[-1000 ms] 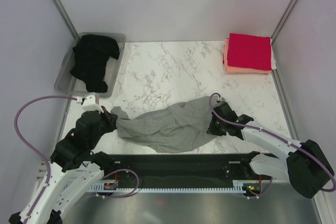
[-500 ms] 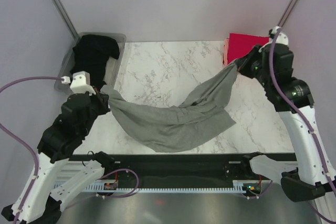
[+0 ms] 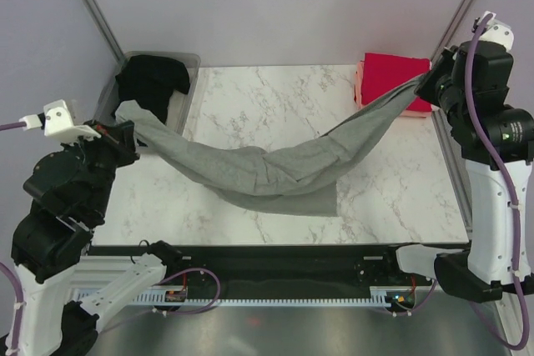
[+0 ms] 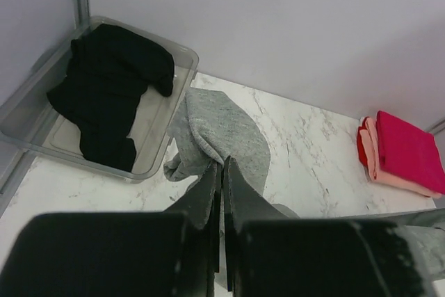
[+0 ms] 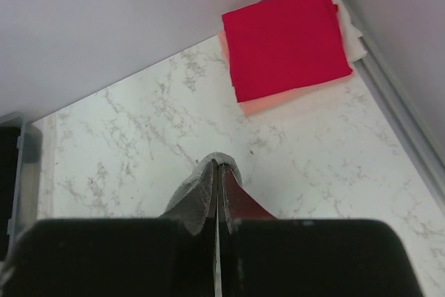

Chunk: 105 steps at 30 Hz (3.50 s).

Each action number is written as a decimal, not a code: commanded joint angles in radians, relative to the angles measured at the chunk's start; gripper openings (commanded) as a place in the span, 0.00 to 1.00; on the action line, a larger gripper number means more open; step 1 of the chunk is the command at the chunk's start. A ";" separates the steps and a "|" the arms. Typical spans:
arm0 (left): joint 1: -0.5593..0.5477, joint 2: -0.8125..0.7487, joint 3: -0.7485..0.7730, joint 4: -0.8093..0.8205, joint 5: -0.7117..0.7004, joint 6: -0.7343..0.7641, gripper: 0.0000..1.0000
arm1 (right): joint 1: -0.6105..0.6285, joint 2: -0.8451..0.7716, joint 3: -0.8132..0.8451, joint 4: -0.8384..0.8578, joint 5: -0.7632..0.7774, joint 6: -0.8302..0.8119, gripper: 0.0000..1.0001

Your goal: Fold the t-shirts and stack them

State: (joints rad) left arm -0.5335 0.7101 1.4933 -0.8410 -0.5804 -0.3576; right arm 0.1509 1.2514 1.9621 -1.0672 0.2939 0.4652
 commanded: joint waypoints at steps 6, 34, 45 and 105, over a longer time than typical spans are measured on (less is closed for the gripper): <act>0.001 -0.101 0.096 0.183 -0.182 0.138 0.02 | -0.028 -0.009 0.144 -0.108 0.218 -0.071 0.00; -0.006 0.034 0.265 0.329 0.409 0.177 0.02 | -0.025 -0.129 -0.204 0.001 -0.036 0.124 0.00; -0.006 0.279 0.101 0.348 0.356 0.232 0.02 | -0.027 -0.153 -0.338 0.055 0.132 0.098 0.00; -0.668 0.440 -1.124 0.681 0.334 -0.903 0.71 | -0.042 -0.322 -0.944 0.243 -0.038 0.121 0.00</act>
State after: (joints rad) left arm -1.1870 1.1011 0.3592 -0.2554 -0.1036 -1.2217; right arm 0.1135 0.9413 1.0210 -0.8635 0.2581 0.5903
